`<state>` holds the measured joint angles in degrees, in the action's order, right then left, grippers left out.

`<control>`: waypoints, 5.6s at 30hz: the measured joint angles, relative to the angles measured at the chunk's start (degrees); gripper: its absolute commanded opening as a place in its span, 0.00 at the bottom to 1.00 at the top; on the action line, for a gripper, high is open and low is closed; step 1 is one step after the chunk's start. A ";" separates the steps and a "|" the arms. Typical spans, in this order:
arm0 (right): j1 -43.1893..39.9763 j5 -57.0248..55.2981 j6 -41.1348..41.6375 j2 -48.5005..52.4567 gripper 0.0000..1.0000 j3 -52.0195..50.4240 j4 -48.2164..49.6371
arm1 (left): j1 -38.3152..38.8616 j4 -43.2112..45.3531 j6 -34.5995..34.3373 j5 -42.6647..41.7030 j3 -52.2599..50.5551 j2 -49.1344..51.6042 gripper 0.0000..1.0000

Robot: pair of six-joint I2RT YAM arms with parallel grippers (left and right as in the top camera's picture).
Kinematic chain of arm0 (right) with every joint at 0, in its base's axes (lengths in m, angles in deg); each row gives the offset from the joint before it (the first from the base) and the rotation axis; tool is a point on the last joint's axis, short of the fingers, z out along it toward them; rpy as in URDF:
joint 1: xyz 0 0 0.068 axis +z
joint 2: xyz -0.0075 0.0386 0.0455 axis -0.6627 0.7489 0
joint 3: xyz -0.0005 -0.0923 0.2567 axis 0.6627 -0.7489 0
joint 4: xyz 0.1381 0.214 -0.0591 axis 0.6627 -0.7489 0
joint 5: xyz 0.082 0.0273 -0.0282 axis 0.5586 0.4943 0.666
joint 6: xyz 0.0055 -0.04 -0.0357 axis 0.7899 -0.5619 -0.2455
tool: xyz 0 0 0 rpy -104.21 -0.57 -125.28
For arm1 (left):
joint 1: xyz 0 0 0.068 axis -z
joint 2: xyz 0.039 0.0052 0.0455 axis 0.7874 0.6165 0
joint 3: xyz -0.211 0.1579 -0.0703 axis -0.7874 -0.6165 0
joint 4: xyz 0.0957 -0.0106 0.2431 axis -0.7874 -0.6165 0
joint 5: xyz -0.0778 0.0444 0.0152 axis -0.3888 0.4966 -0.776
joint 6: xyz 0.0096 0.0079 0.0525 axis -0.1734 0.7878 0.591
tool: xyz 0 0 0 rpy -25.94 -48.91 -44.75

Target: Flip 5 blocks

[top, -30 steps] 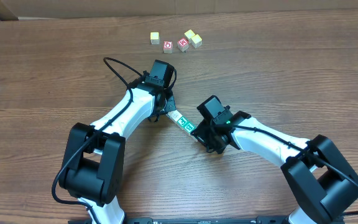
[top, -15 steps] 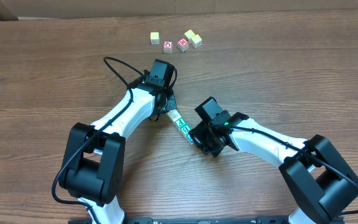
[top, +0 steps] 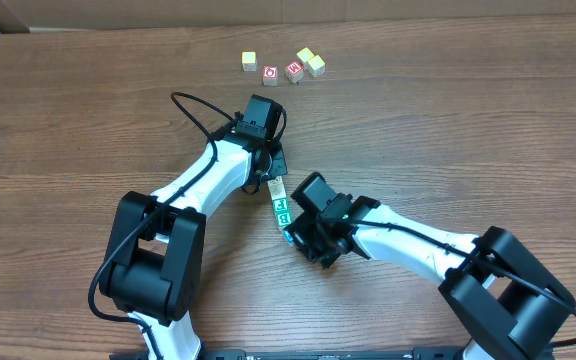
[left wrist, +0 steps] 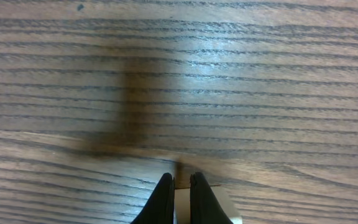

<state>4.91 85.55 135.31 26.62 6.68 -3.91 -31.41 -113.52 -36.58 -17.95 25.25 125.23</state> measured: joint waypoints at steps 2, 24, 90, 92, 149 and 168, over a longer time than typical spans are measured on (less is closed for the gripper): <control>1.09 -0.33 1.09 0.00 0.04 0.00 0.83 | 0.00 0.11 0.00 -0.33 0.00 0.02 0.04; 1.81 -6.21 -5.77 0.00 0.04 0.76 -2.19 | -1.75 -4.48 0.00 -3.69 3.34 1.68 0.04; 17.16 -17.97 -75.54 12.76 0.04 21.73 -6.29 | -28.11 -35.21 13.18 -14.27 20.63 -0.04 0.04; 17.16 -18.01 -75.71 12.76 0.04 21.66 -6.47 | -28.11 -35.23 13.27 -14.27 20.63 -0.04 0.04; 11.02 -28.94 -77.88 12.79 0.04 21.66 -12.85 | -20.68 -34.14 13.38 -12.94 20.63 -0.04 0.05; 8.92 -21.64 -73.50 10.16 0.36 31.41 -27.87 | -20.61 -34.16 13.38 -12.74 20.63 -0.04 0.05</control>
<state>13.83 63.91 61.81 36.79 38.08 -31.78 -52.02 -147.68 -23.21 -30.70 45.89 125.19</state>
